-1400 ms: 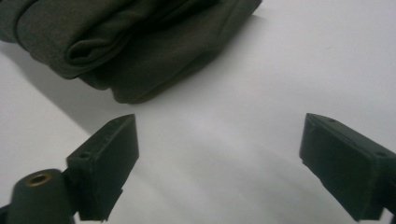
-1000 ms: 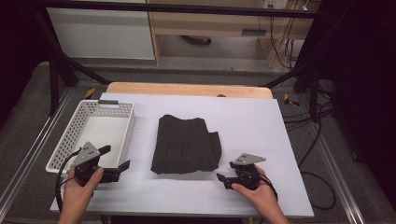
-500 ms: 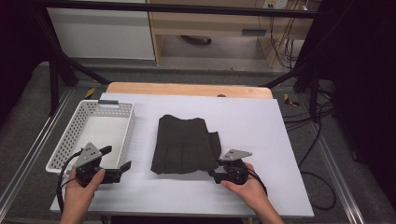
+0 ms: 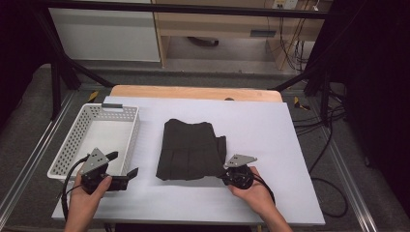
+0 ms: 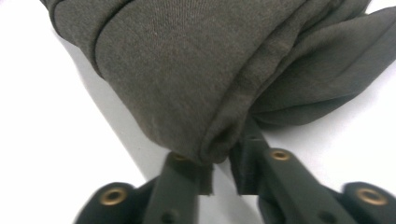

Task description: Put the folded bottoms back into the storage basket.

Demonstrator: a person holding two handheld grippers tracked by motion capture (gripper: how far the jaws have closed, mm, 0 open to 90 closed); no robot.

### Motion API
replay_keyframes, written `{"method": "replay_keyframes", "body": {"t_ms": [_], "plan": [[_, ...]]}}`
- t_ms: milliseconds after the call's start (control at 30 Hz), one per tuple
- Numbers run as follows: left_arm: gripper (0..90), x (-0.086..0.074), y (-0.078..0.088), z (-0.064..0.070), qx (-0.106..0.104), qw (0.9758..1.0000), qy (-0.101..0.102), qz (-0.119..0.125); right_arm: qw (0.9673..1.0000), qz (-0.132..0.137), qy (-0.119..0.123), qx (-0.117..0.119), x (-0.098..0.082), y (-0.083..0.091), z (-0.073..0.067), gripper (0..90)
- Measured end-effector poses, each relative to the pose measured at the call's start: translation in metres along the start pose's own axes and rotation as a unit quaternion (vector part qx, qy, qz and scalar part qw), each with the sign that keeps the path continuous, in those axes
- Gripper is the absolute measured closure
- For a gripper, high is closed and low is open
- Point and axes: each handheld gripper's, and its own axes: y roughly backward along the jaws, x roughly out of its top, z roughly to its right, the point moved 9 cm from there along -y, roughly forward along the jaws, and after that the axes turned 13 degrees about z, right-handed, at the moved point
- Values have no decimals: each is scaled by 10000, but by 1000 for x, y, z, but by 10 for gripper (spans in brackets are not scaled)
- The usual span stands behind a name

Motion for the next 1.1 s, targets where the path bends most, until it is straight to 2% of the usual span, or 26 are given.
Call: {"method": "replay_keyframes", "body": {"t_ms": [267,367,567,633,767,867,967,1100], "plan": [[49,7,4,6,-45,10000,-31,28,10000,-20,50,67,-1,10,-3,850],[49,13,4,13,-99,9999,-124,31,9999,-63,24,78,-4,17,-5,850],[49,28,-4,29,-272,9995,-128,6,9998,-144,-13,117,-11,33,-6,850],[50,33,-12,35,-370,9993,-59,13,9998,-178,-27,123,-14,38,-5,850],[51,40,-31,45,-444,9988,-158,-142,9997,-200,-56,104,-19,50,-4,849],[51,42,-51,53,-608,9978,-88,-266,9997,-208,-81,106,-23,58,-5,849],[52,44,-69,59,-650,9971,-132,-372,9997,-209,-68,109,-27,63,-8,848],[52,47,-93,65,-773,9958,-53,-489,9997,-125,-159,119,-31,67,-9,846]]}}
